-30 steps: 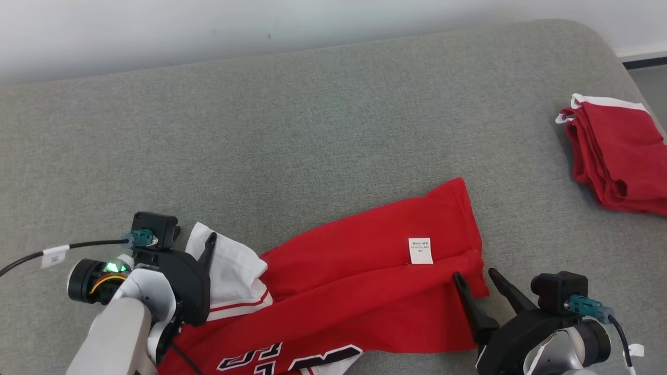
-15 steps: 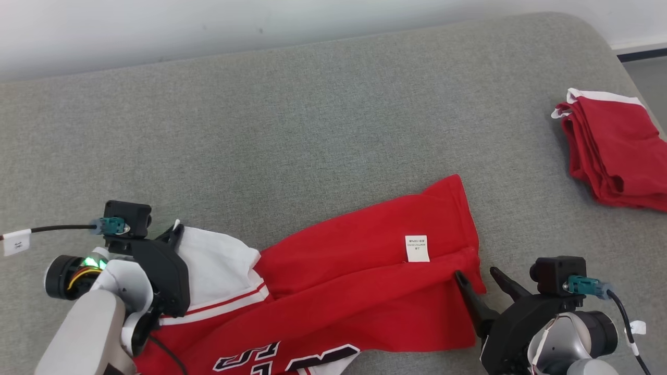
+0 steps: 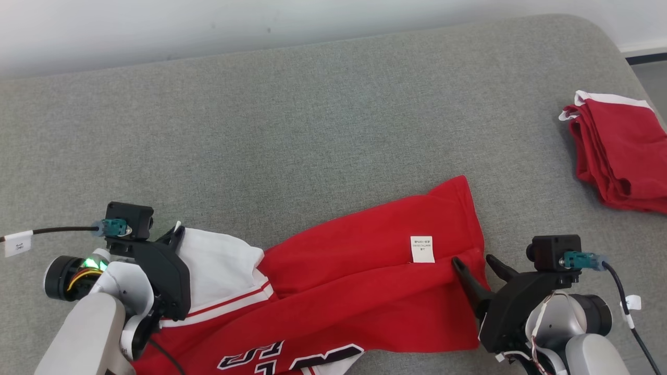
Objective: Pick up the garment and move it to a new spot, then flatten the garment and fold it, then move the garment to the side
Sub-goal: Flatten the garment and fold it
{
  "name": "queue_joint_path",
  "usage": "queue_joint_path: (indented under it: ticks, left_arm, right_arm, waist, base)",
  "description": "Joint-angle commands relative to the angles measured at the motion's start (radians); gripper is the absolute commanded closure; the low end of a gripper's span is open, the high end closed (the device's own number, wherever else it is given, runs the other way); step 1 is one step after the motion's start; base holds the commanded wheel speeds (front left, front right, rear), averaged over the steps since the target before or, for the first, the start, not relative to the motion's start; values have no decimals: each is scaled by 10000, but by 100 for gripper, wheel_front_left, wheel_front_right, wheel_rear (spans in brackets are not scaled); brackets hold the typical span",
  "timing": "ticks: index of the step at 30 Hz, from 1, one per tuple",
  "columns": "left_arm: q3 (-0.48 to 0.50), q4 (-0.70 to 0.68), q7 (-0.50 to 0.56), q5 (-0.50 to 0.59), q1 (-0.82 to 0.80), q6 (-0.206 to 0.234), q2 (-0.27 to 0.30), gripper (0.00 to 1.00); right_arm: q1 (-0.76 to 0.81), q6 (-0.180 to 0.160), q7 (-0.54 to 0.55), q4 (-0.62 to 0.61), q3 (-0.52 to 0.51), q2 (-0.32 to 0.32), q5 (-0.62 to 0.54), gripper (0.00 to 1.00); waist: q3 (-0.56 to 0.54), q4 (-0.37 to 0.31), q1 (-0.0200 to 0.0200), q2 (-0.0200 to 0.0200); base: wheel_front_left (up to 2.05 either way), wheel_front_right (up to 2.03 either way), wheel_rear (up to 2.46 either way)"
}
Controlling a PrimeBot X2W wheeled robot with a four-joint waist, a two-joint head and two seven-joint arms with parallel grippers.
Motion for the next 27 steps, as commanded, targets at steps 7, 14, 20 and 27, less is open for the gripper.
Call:
queue_joint_path:
  ticks: [7,14,20,27]
  left_arm:
    - [-62,-182,89,-112,199,81,131,100]
    - [-117,-286,168,-168,161,133,170,100]
    - [-146,-354,230,-226,157,134,234,100]
    - [-170,-388,223,-289,100,172,286,100]
  right_arm:
    - [-387,-22,730,206,-275,16,245,0]
    - [-629,-23,1269,291,-302,15,329,0]
    - [-856,-22,1561,408,-182,15,349,33]
    - [-856,-22,1630,333,-4,12,317,100]
  waist:
    - [-28,12,0,-1]
    - [8,44,0,-1]
    - [70,70,0,-1]
    - [30,119,0,-1]
  base:
    - [0,0,0]
    - [0,0,0]
    - [0,0,0]
    - [0,0,0]
